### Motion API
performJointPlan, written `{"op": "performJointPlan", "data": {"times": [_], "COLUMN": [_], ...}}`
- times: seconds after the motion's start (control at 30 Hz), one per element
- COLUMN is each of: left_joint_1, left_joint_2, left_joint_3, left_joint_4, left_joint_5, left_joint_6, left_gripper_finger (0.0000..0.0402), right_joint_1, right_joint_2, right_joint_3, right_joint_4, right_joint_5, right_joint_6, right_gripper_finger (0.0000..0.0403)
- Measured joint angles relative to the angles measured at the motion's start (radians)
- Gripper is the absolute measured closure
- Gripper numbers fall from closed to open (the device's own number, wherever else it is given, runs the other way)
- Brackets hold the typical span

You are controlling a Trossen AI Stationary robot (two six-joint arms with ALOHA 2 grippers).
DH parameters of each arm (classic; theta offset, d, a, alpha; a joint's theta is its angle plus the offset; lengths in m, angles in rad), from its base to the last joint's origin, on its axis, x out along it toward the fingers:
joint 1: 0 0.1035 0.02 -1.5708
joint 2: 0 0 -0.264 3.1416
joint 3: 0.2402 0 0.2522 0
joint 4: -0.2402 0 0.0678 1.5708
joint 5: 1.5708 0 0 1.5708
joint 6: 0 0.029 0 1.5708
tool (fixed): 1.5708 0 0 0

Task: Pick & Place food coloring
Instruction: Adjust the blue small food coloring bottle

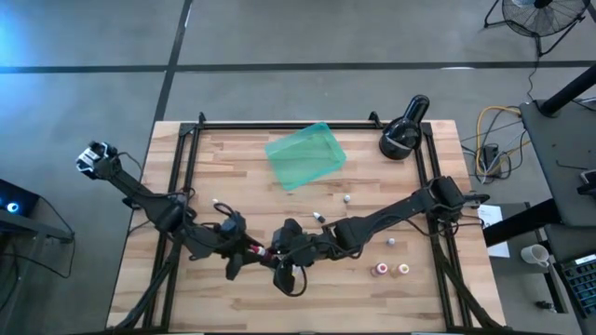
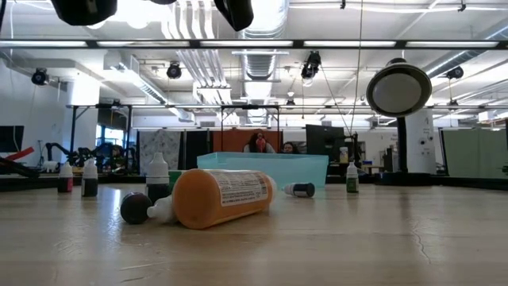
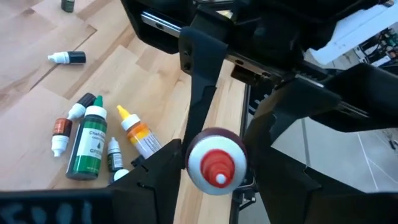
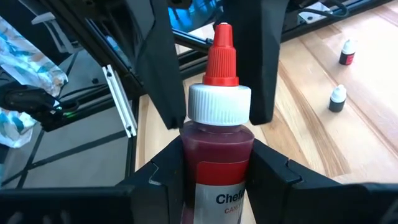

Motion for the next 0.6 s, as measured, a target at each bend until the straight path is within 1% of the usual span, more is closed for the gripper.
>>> {"op": "performJointPlan", "data": {"times": [0.3, 0.43, 0.6], "left_joint_1": [0.0, 0.0, 0.0], "left_joint_2": [0.002, 0.002, 0.002], "left_joint_3": [0.0, 0.0, 0.0], "left_joint_4": [-0.022, -0.022, -0.022], "left_joint_5": [0.022, 0.021, 0.009], "left_joint_6": [0.011, 0.022, 0.029], "left_gripper_finger": [0.031, 0.0311, 0.0311], "right_joint_1": [-0.004, -0.004, -0.004], "right_joint_2": [0.0, 0.0, 0.0], "right_joint_3": [0.0, 0.0, 0.0], "right_joint_4": [-0.005, -0.005, -0.005], "right_joint_5": [-0.001, 0.0, -0.003], "right_joint_6": [-0.003, -0.004, 0.02], "right_gripper_finger": [0.028, 0.0275, 0.0252]}}
